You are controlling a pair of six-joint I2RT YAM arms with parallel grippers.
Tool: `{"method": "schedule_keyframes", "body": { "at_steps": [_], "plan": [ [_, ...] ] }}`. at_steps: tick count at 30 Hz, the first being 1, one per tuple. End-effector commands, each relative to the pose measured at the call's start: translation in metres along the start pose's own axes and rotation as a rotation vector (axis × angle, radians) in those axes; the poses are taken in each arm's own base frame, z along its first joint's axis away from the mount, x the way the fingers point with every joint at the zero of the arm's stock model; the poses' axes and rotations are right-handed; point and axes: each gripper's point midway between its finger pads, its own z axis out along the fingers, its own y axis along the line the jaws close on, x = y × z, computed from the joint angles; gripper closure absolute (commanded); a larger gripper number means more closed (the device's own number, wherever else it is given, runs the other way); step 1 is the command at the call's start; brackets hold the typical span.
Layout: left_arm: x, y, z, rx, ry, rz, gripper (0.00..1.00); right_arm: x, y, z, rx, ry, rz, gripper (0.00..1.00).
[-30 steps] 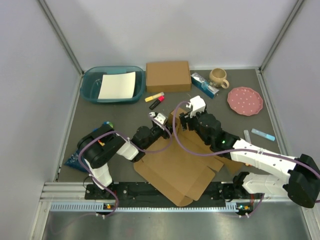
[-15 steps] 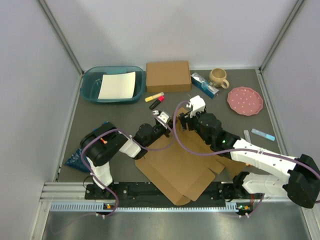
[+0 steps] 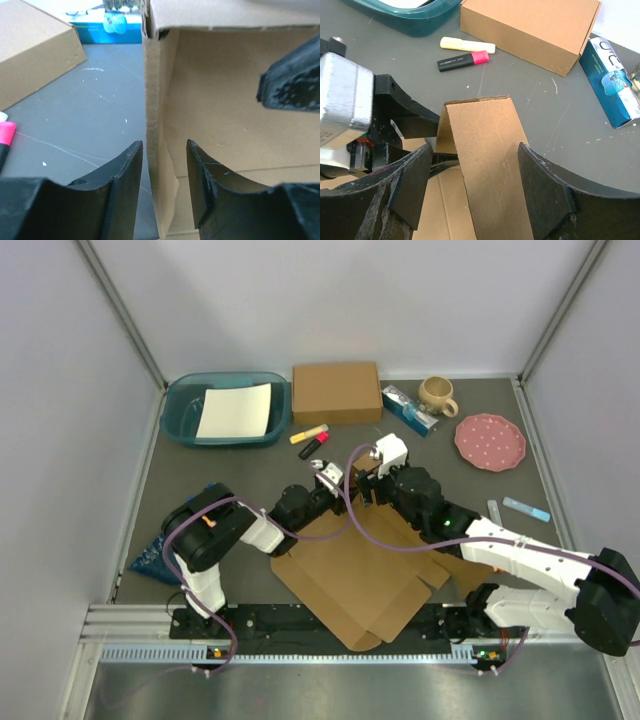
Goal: Fold the paper box
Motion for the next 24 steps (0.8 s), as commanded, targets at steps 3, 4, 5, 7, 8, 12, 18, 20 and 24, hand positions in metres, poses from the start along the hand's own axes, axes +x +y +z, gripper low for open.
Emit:
{"method": "schedule_keyframes", "body": {
  "at_steps": [3,4,5,7,8,12,18,20,24],
  "plan": [
    [-0.004,-0.002,0.001,0.012,0.027,0.034,0.56,-0.002,-0.002,0.002,-0.004,-0.017,0.01,0.3],
    [-0.001,-0.002,-0.001,0.011,0.033,0.035,0.6,-0.002,-0.003,0.002,-0.001,-0.017,0.01,0.3],
    [0.0,-0.002,-0.001,0.009,0.035,0.034,0.65,-0.002,-0.004,0.002,-0.001,-0.016,0.011,0.3],
    [0.003,0.0,-0.002,0.0,0.035,0.035,0.9,-0.002,-0.003,0.003,-0.006,-0.018,0.014,0.3],
    [0.002,0.001,-0.002,-0.006,0.029,0.033,0.97,-0.003,-0.002,0.002,-0.011,-0.019,0.015,0.3],
    [0.001,-0.001,-0.001,0.001,0.012,0.021,1.0,-0.002,0.0,0.002,-0.02,-0.016,0.014,0.3],
    [-0.004,0.019,-0.012,-0.123,0.0,0.041,1.0,-0.018,-0.004,-0.004,-0.011,-0.045,0.025,0.29],
    [-0.004,0.027,-0.022,-0.173,0.004,0.041,1.0,-0.026,-0.006,-0.006,-0.004,-0.054,0.031,0.26],
    [-0.006,0.049,-0.043,-0.322,-0.014,0.019,1.0,-0.051,-0.01,-0.012,0.016,-0.09,0.061,0.22]
  ]
}}
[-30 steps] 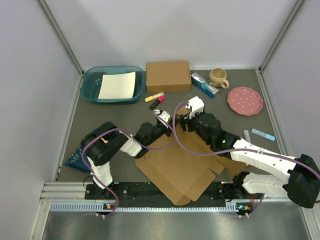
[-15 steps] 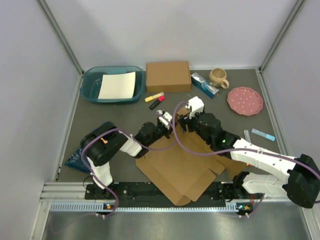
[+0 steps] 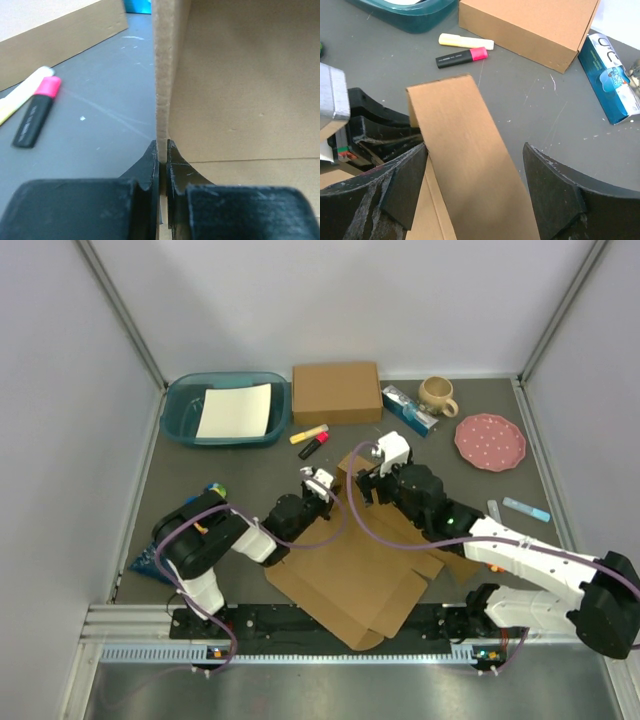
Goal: Fold the paper box
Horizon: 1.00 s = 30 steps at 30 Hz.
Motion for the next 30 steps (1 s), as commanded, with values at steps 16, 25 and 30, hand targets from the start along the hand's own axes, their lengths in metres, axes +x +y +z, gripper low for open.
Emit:
{"method": "schedule_keyframes", "body": {
  "at_steps": [16,25,30],
  "plan": [
    [0.0,0.065,-0.046,-0.388,-0.023,-0.071,1.0,-0.078,-0.059,-0.04,0.224,-0.185,0.117,0.21],
    [0.018,0.08,-0.069,-0.501,0.094,-0.099,1.0,-0.013,-0.111,-0.091,0.395,-0.171,0.229,0.24],
    [0.039,0.088,-0.082,-0.591,0.24,-0.112,1.0,0.001,-0.121,-0.099,0.47,-0.126,0.283,0.28]
  ]
}}
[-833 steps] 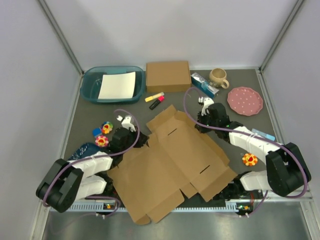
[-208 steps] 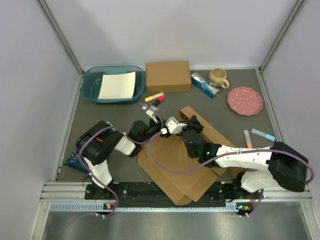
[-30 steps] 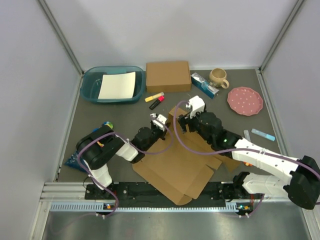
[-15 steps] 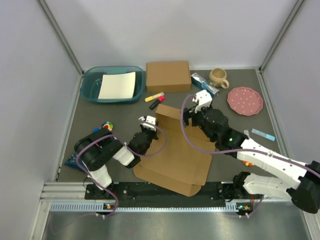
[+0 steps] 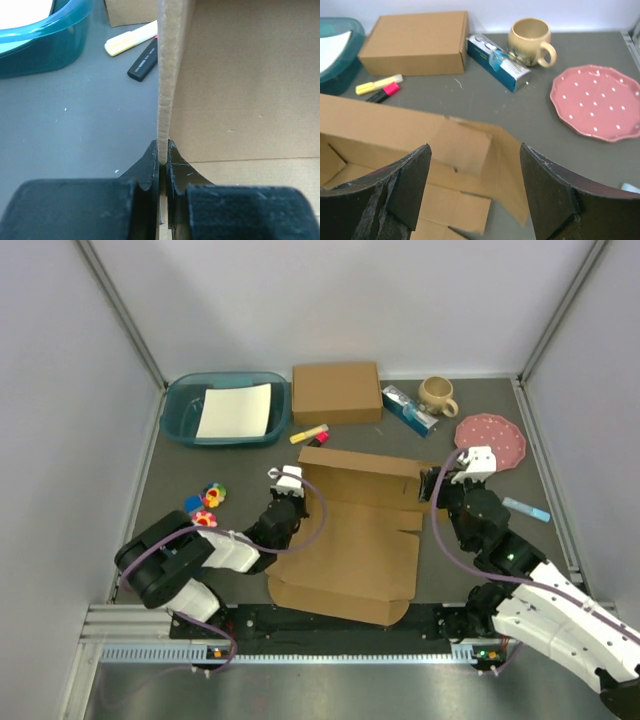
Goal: Fold the paper box
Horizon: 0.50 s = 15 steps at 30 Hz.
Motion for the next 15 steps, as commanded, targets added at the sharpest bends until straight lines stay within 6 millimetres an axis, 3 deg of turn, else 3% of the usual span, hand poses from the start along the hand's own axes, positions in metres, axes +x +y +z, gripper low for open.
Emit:
{"method": "schedule_keyframes", "body": {
  "at_steps": [1,6,13,15],
  "plan": [
    [0.029,0.023,-0.009,-0.128,0.157,0.037,1.0,0.013,-0.015,-0.001,0.102,0.066,0.031,0.29],
    [0.023,0.017,-0.006,-0.117,0.188,0.042,1.0,0.02,-0.008,0.008,0.096,0.098,0.016,0.3],
    [0.017,0.009,-0.002,-0.095,0.233,0.074,1.0,-0.007,0.006,0.033,0.087,0.063,-0.132,0.31],
    [0.016,0.008,-0.002,-0.089,0.231,0.074,1.0,-0.004,0.009,0.042,0.09,0.082,-0.195,0.31]
  ]
}}
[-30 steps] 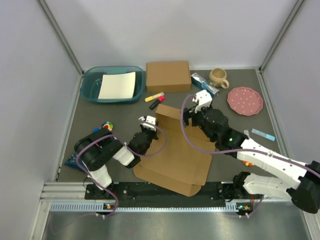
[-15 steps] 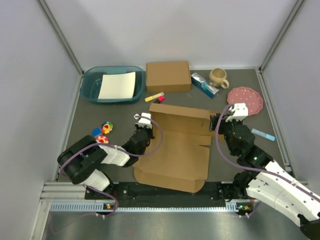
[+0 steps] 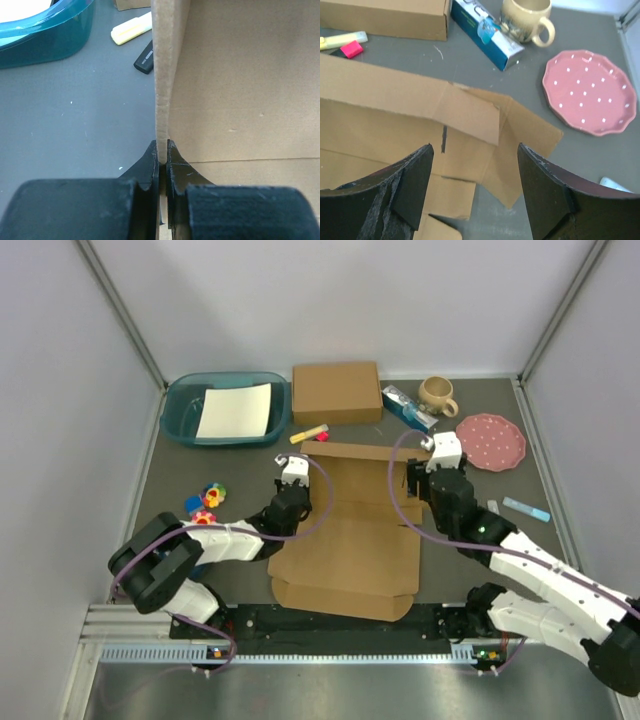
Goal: Fold the paper box
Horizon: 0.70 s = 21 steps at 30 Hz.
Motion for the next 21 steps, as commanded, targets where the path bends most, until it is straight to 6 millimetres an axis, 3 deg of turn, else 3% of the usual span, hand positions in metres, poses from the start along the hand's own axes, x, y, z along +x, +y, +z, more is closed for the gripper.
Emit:
{"method": "schedule_keyframes", "body": {
  "at_steps": [1,10,18,21],
  "plan": [
    [0.02,0.007,-0.006,-0.012,0.094,0.071,1.0,-0.053,0.002,0.01,0.028,-0.106,-0.047,0.32],
    [0.023,0.008,-0.007,-0.005,0.094,0.076,1.0,-0.046,0.012,0.035,0.037,-0.062,-0.223,0.38],
    [0.021,0.009,-0.008,-0.005,0.089,0.075,1.0,-0.043,0.009,0.032,0.026,-0.063,-0.231,0.4],
    [0.02,0.008,-0.008,-0.003,0.088,0.078,1.0,-0.033,0.005,0.035,0.042,-0.031,-0.275,0.41]
  ]
}}
